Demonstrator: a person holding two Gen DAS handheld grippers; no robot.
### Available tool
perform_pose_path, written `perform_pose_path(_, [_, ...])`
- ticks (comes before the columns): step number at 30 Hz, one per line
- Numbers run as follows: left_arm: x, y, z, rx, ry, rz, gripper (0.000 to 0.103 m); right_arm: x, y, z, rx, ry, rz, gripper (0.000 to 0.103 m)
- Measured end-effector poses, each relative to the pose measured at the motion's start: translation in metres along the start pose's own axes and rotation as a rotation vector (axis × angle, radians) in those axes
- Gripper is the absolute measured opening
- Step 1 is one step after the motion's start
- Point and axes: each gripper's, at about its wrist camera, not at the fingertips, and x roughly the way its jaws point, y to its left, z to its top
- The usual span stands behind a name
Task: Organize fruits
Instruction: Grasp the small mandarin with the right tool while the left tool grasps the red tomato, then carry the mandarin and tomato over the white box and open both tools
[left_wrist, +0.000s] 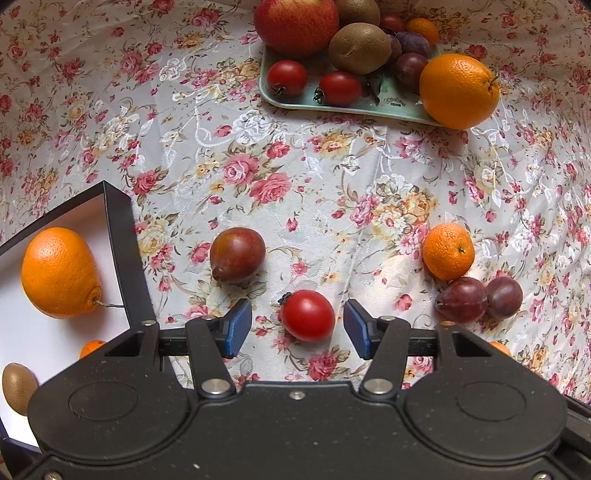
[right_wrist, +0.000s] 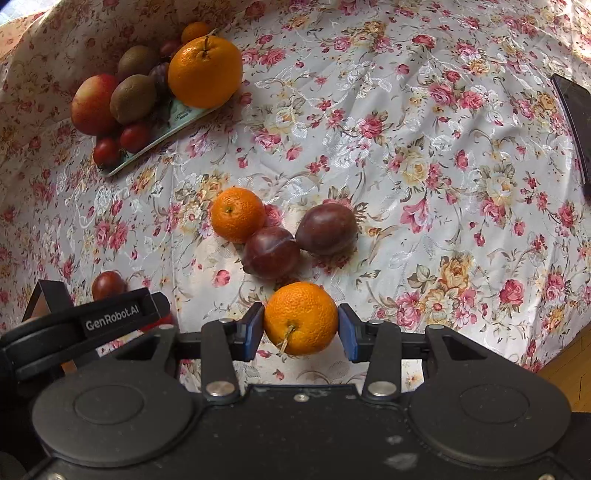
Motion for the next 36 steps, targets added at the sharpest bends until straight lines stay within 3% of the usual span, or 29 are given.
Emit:
perform_pose_path(15, [0.018,-0.007,0.003,-0.073,0.066,0.023,0.060,-0.007,-0.027,0.013,0.081,-0.008,0.000,0.044])
perform_pose_path(17, [0.019,-0.007,0.004,-0.084,0.067,0.016,0.055,-0.007,-0.027,0.013,0.085,-0.007,-0.004,0.044])
perform_pose_path(18, [0.019,-0.006,0.003,-0.085,0.064,0.020,0.044,-0.008,-0.027,0.013,0.086,-0.007,-0.005,0.044])
perform_pose_path(19, [0.019,-0.007,0.004,-0.081,0.059,0.020,0.042,-0.008,-0.026,0.013,0.086,-0.008,-0.006,0.044])
perform_pose_path(29, [-0.019,-0.007,-0.001,-0.010,-0.072,0.032,0.042,-0.019,-0.018,0.005,0.078,-0.037,0.009,0.044])
perform_pose_path(36, [-0.040,0.010,-0.017,-0.021,-0.108,0.023,0.042,-0.024,-0.013,-0.013,0.078,-0.033,0.018,0.044])
